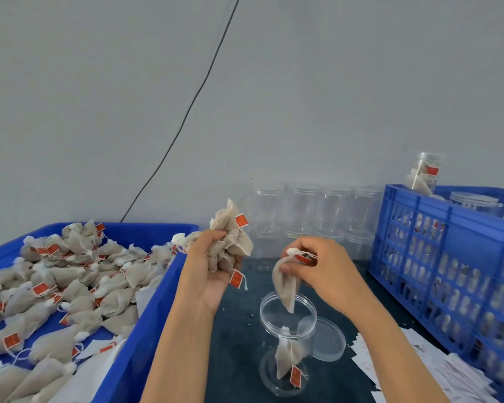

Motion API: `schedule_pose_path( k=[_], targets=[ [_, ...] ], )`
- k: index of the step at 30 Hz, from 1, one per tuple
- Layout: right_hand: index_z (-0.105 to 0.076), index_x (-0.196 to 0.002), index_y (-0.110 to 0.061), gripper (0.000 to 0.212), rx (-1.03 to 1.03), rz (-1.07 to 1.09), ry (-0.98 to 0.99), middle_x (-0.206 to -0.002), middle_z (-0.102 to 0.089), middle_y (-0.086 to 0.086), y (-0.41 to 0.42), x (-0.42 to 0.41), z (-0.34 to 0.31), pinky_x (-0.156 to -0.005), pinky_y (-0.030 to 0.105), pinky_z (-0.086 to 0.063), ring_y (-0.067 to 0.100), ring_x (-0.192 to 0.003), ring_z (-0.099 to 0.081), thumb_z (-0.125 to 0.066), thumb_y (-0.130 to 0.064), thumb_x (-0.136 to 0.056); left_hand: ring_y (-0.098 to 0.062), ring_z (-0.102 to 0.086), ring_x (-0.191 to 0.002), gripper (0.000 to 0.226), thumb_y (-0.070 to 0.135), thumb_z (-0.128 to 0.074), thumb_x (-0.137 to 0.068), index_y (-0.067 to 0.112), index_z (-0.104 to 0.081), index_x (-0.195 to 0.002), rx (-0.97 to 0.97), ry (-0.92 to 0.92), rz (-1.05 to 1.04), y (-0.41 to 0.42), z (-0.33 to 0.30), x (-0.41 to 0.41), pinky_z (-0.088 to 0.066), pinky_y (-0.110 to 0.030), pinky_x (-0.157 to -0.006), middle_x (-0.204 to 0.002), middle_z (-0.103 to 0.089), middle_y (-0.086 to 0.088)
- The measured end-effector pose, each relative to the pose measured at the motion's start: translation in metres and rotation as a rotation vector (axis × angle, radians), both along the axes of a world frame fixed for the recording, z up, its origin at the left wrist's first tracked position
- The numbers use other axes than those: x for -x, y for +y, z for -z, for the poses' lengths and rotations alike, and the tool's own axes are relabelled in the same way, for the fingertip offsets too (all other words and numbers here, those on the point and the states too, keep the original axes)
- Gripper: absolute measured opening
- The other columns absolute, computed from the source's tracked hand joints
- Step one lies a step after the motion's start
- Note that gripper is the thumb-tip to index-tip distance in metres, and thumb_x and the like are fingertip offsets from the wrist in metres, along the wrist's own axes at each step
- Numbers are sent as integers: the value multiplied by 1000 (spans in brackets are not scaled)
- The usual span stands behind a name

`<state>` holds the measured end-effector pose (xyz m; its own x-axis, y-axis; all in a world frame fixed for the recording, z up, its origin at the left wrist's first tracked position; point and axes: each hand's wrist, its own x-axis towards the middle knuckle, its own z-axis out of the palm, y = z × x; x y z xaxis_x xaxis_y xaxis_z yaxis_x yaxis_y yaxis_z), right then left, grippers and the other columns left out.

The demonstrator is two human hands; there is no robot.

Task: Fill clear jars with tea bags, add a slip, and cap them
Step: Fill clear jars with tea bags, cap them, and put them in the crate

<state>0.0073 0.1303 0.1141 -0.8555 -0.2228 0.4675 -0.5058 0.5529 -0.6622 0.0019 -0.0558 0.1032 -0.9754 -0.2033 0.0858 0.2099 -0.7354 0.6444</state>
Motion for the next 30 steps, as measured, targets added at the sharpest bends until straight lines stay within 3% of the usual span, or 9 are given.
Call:
schedule_pose_path(
  k=[3,5,8,15,18,20,24,27,30],
  targets=[
    [-68,-84,-27,8,49,21,-17,-81,-67,-11,9,0,6,-70,23,-53,6,-76,-63,-75,-24,-82,-11,-42,-44,39,7,-51,-90,13,-54,-51,-8,4,47,16,-4,-3,-52,-23,-50,-46,-35,-9],
    [-68,-88,-26,8,-9,-4,-78,-83,-66,-11,12,1,8,-70,22,-52,5,-74,-62,-74,-24,-83,-8,-48,-37,48,8,-51,-89,14,-60,-43,-15,15,76,24,-5,-6,-51,-24,-52,-36,-42,0],
    [-65,-96,-28,14,-73,-1,-85,-90,-64,-13,13,4,10,-65,11,-43,0,-76,-59,-72,-29,-84,-9,-53,-37,35,7,-53,-89,9,-61,-55,-53,9,117,29,-4,-6,-54,-27,-52,-38,-47,-2],
    [-51,-123,-42,41,438,-229,-115,-117,-59,-8,-1,4,9,-77,18,-53,6,-100,-62,-56,-48,-83,-10,-51,-40,5,6,-63,-72,5,-59,-74,156,-1,206,24,1,-7,-48,-22,-44,-53,-57,-5],
    [-39,-132,-55,52,254,-290,12,-127,-44,-25,-6,3,14,-85,6,-44,-11,-113,-47,-58,-49,-84,-9,-50,-39,13,14,-67,-64,6,-62,-73,381,10,282,24,3,-10,-49,-22,-47,-52,-57,-3],
    [-48,-127,-51,44,171,-294,77,-123,-46,-24,-6,4,16,-89,7,-40,-10,-116,-44,-62,-41,-87,-9,-54,-40,12,13,-66,-67,5,-63,-75,426,15,326,27,4,-12,-48,-20,-45,-53,-60,-4],
    [-63,-99,-32,14,211,-198,100,-103,-60,-14,-1,9,17,-82,16,-44,-1,-96,-56,-68,-33,-85,-9,-54,-44,29,19,-70,-69,1,-63,-91,490,-26,351,32,7,-11,-51,-22,-50,-54,-58,-3],
    [-61,-92,-18,7,308,-166,75,-86,-65,-8,0,15,20,-70,19,-47,4,-78,-59,-66,-21,-89,-13,-40,-54,47,28,-75,-67,1,-60,-102,444,-75,343,35,12,-6,-48,-23,-54,-57,-41,-6],
    [-55,-96,-10,8,548,-117,-11,-84,-63,-3,-1,18,23,-56,13,-48,-3,-67,-61,-56,-18,-96,-13,-34,-59,41,29,-75,-69,1,-63,-97,306,-126,317,37,13,-2,-46,-23,-53,-70,-38,1]
  ],
)
